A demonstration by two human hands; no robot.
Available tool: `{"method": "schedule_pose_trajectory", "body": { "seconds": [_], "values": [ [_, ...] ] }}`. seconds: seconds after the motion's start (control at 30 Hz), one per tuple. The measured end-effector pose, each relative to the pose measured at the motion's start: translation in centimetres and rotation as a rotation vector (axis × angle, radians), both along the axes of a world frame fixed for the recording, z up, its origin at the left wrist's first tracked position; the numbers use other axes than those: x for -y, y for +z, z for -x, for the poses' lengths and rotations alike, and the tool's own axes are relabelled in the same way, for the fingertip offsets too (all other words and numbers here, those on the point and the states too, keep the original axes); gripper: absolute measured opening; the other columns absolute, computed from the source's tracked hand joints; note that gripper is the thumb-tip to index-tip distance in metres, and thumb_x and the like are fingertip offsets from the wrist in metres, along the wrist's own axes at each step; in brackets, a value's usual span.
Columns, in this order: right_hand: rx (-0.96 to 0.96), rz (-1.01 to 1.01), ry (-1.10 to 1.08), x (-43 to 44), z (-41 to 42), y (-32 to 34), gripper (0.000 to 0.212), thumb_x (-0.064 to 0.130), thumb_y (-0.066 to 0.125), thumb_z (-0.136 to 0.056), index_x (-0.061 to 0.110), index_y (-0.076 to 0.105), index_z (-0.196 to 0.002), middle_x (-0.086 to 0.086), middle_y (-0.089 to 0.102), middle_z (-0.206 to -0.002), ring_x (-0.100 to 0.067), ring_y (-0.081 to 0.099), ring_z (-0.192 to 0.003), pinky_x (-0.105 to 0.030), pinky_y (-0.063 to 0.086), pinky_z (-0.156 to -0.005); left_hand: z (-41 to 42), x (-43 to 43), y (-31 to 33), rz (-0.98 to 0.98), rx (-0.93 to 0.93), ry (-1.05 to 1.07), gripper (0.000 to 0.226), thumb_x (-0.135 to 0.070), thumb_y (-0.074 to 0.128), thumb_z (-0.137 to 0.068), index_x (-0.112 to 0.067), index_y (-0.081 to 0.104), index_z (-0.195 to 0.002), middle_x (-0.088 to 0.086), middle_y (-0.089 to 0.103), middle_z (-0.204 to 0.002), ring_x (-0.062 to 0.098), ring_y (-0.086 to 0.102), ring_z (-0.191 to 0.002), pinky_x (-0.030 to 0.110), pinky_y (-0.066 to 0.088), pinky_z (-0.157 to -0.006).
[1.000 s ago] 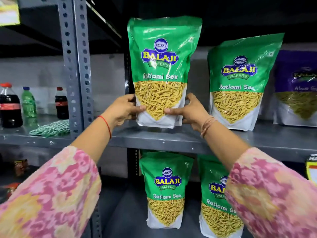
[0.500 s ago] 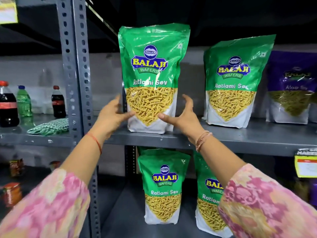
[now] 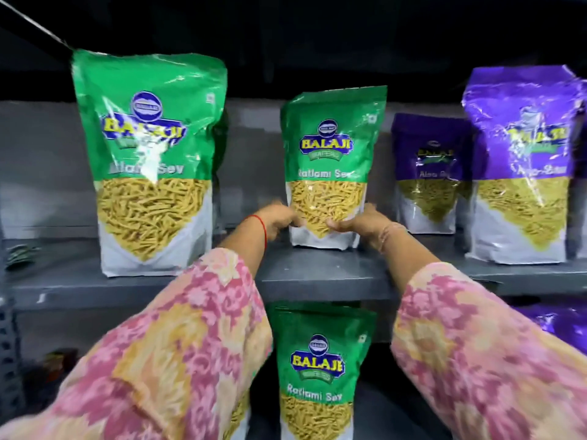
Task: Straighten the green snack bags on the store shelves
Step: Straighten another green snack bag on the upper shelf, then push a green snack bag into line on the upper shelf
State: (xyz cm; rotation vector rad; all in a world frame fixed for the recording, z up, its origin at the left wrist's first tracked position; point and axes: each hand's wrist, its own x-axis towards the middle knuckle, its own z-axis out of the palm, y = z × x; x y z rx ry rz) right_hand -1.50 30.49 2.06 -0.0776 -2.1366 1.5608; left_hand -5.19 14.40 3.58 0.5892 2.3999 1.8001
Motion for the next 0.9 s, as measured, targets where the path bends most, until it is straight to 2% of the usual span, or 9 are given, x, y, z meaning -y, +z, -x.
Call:
{"method": "schedule_pose_trajectory", "body": {
  "seconds": [0.1, 0.17, 0.27, 0.37, 0.5, 0.7, 0.8, 0.87, 0.9],
  "values": [
    [-0.024, 0.074, 0.067, -3.2, 3.6, -1.2, 0.083, 0.006, 0.089, -0.042, -0.004, 0.052, -0.116, -0.021, 0.061, -0.122, -0.03, 0.059, -0.111, -0.049, 0.043, -0.103, 0.9, -0.9, -0.4, -0.036, -0.035, 0.02, 0.025, 0.01, 0.059, -0.074, -0.01, 0.045, -0.078, 0.006, 0.05, -0.069, 0.021, 0.051, -0.07, 0.024, 0.034, -0.05],
    [-0.034, 0.171, 0.137, -2.5, 1.9, -1.0, 0.068, -0.01, 0.076, -0.057, -0.006, 0.048, -0.119, -0.025, 0.058, -0.124, -0.036, 0.057, -0.113, -0.053, 0.043, -0.101, 0.0, -0.9, -0.3, -0.111, -0.042, 0.037, 0.026, 0.014, 0.059, -0.073, -0.009, 0.046, -0.073, 0.007, 0.054, -0.073, 0.023, 0.053, -0.079, 0.029, 0.042, -0.055],
    [-0.025, 0.197, 0.16, -1.2, -1.7, -0.1, 0.056, -0.011, 0.065, -0.071, -0.003, 0.044, -0.122, -0.02, 0.063, -0.114, -0.031, 0.062, -0.101, -0.04, 0.057, -0.082, -2.4, -0.1, 0.0, -0.167, -0.076, -0.021, 0.024, 0.013, 0.057, -0.075, 0.0, 0.055, -0.094, 0.01, 0.058, -0.088, 0.02, 0.055, -0.08, 0.028, 0.051, -0.059],
    [-0.07, 0.159, 0.185, -1.7, -3.8, -0.3, 0.047, 0.0, 0.066, -0.075, 0.006, 0.048, -0.118, -0.004, 0.063, -0.097, -0.019, 0.062, -0.089, -0.028, 0.056, -0.063, -3.7, 0.7, -0.3, -0.243, -0.125, -0.071, 0.04, 0.008, 0.063, -0.073, -0.006, 0.05, -0.108, 0.003, 0.06, -0.087, 0.021, 0.055, -0.084, 0.013, 0.045, -0.036],
    [-0.073, 0.126, 0.176, -1.6, -6.1, -1.3, 0.041, 0.0, 0.067, -0.074, 0.017, 0.048, -0.106, -0.001, 0.064, -0.098, -0.024, 0.058, -0.104, -0.033, 0.051, -0.075, -3.7, 1.4, -2.0, -0.236, -0.111, -0.051, 0.076, 0.001, 0.071, -0.066, -0.005, 0.032, -0.131, 0.018, 0.05, -0.133, 0.033, 0.05, -0.117, 0.042, 0.05, -0.083],
    [-0.093, 0.107, 0.142, -1.2, -6.8, -2.2, 0.048, 0.003, 0.069, -0.074, 0.01, 0.047, -0.117, -0.012, 0.06, -0.121, -0.025, 0.056, -0.112, -0.032, 0.051, -0.085, -4.3, 1.4, -3.0, -0.171, -0.125, -0.016, 0.069, -0.006, 0.07, -0.07, -0.008, 0.035, -0.129, 0.018, 0.053, -0.128, 0.032, 0.053, -0.109, 0.039, 0.046, -0.078],
    [-0.073, 0.043, 0.11, -1.2, -7.1, -2.3, 0.084, 0.027, 0.082, -0.06, 0.009, 0.038, -0.13, -0.014, 0.052, -0.135, -0.026, 0.052, -0.121, -0.041, 0.045, -0.101, -5.2, 1.2, -3.1, -0.143, -0.146, -0.047, 0.059, -0.008, 0.066, -0.076, -0.011, 0.036, -0.127, 0.016, 0.056, -0.124, 0.027, 0.054, -0.104, 0.03, 0.044, -0.063],
    [-0.17, -0.107, -0.036, -0.4, -8.0, -3.0, 0.115, 0.045, 0.084, -0.047, 0.013, 0.023, -0.139, -0.009, 0.038, -0.147, -0.022, 0.038, -0.133, -0.036, 0.03, -0.113, -6.2, 1.6, -3.7, -0.212, -0.261, -0.002, 0.053, -0.008, 0.064, -0.077, -0.009, 0.041, -0.124, 0.018, 0.056, -0.125, 0.026, 0.056, -0.109, 0.033, 0.05, -0.08],
    [-0.286, -0.183, -0.137, 0.7, -8.8, -3.9, 0.112, 0.044, 0.082, -0.053, 0.012, 0.019, -0.141, -0.008, 0.031, -0.15, -0.02, 0.031, -0.137, -0.032, 0.023, -0.115, -6.9, 2.3, -4.5, -0.276, -0.39, 0.073, 0.047, -0.009, 0.064, -0.077, -0.008, 0.045, -0.12, 0.018, 0.059, -0.12, 0.022, 0.058, -0.107, 0.032, 0.05, -0.087]
  ]
}}
